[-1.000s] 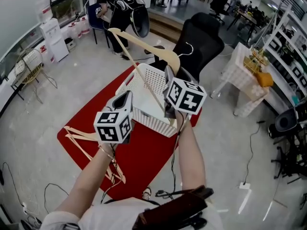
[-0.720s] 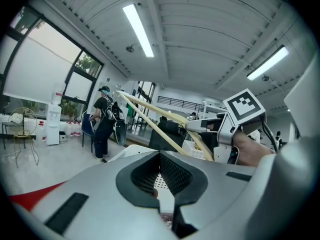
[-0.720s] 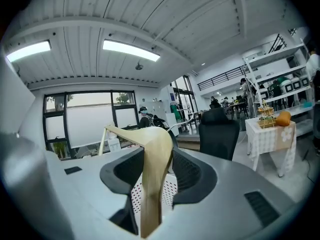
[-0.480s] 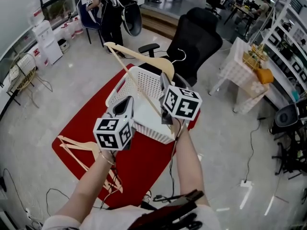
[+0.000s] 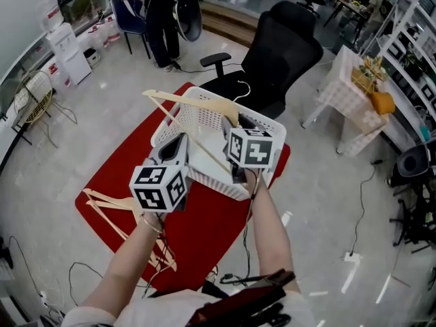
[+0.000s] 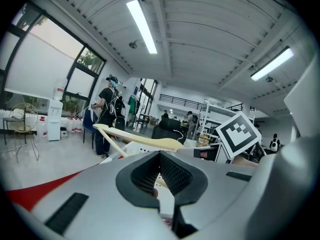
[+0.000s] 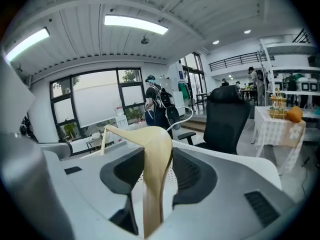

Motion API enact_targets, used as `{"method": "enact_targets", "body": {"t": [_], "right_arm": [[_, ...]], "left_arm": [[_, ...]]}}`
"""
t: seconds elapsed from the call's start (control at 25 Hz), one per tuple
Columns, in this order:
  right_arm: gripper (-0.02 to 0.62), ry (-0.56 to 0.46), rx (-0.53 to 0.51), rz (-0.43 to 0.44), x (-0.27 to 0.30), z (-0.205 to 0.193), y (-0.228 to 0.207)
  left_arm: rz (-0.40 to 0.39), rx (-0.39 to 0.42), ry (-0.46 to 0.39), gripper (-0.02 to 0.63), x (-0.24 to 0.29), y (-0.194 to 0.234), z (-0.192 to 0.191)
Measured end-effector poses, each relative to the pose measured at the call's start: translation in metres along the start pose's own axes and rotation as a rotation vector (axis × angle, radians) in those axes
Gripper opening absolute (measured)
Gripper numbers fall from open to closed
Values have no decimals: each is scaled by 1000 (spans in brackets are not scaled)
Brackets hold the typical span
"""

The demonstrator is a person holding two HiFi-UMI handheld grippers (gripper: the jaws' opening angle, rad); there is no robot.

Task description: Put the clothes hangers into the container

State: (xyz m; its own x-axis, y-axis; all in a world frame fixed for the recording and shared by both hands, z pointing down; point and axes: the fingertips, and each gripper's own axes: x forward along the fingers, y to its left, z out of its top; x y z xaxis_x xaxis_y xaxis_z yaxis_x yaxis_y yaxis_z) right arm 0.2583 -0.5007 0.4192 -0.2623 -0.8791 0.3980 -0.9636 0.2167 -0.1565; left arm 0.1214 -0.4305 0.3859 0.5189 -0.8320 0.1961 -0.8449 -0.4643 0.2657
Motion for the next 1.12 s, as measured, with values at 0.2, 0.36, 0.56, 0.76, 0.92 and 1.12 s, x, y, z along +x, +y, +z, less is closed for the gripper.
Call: {"method": "enact_targets", "body": {"t": [0.2, 0.36, 0.56, 0.76, 0.92, 1.12], "right_arm": [[184, 97, 52, 39, 15, -30, 4], [183, 154, 115, 58, 22, -42, 1], [184, 214, 149, 42, 29, -56, -5], [187, 231, 197, 0, 28, -63, -14], [213, 212, 196, -37, 23, -61, -21], [239, 159, 175, -99, 14, -44, -30]], "left_arm": [[14, -9, 9, 2, -4, 7, -4], [21, -15, 13, 2, -5, 14, -7], [24, -28, 10, 2, -5, 19, -9], [27, -39, 13, 2, -10, 23, -11], [32, -42, 10, 2, -16, 25, -11], [32, -43, 9, 2, -22, 24, -6]]}}
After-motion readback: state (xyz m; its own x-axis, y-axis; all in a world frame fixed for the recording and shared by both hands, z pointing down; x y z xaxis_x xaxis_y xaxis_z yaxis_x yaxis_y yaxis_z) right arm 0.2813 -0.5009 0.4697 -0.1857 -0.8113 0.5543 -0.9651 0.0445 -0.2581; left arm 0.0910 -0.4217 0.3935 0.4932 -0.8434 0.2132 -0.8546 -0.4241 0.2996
